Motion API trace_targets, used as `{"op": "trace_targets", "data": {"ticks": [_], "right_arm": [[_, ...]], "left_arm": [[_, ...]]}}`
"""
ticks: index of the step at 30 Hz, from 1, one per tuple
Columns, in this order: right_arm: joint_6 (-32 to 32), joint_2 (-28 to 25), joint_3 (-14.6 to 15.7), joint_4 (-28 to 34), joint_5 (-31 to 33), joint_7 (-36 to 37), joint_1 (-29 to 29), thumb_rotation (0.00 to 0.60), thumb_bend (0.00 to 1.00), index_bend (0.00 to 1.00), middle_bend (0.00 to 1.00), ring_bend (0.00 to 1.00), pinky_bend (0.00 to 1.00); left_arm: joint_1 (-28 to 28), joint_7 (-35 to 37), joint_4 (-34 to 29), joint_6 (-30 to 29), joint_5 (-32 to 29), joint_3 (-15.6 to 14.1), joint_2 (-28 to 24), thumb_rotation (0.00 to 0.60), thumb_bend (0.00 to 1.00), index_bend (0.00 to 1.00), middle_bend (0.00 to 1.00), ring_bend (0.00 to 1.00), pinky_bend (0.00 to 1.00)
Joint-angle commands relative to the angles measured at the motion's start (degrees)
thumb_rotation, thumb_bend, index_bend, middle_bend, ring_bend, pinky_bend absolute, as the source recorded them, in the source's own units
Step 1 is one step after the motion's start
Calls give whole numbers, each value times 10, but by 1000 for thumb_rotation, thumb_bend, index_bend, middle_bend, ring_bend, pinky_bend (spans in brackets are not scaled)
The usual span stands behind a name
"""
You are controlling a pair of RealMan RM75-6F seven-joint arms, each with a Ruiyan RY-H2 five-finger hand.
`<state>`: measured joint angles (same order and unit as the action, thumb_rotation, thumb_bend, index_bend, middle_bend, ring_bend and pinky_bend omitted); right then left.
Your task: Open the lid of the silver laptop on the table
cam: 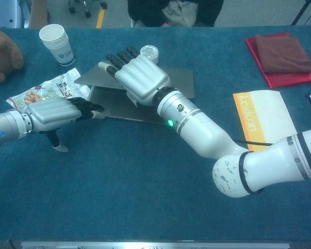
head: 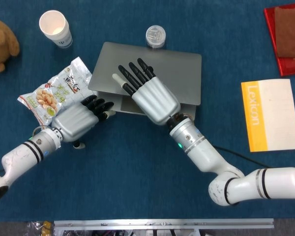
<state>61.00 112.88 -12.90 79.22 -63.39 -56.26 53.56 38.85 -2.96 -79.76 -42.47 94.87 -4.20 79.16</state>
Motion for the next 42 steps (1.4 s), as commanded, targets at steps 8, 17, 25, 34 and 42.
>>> {"op": "trace_targets", "data": {"ticks": [8, 17, 25, 34, 42], "right_arm": [[5, -9, -3, -1, 2, 5, 0, 600, 486, 0, 0, 0, 60], [12, -32, -17, 7, 7, 11, 1, 600, 486, 0, 0, 0, 60], [17, -51, -24, 8, 14, 22, 0, 600, 486, 0, 0, 0, 60], [22, -68, -32, 12, 20, 33, 0, 600, 486, 0, 0, 0, 60], [24, -79, -35, 13, 26, 36, 3, 600, 485, 0, 0, 0, 60]], "left_arm": [[5, -5, 0, 0, -10, -14, 2, 588, 106, 18, 0, 0, 17], [11, -32, -16, 0, -24, -15, -4, 572, 106, 18, 0, 0, 17], [21, -77, -39, 17, -53, -10, -15, 571, 105, 18, 0, 0, 17], [34, -131, -63, 38, -90, -3, -26, 570, 106, 18, 0, 0, 17], [48, -177, -79, 63, -129, -1, -31, 572, 110, 18, 0, 0, 0]]}}
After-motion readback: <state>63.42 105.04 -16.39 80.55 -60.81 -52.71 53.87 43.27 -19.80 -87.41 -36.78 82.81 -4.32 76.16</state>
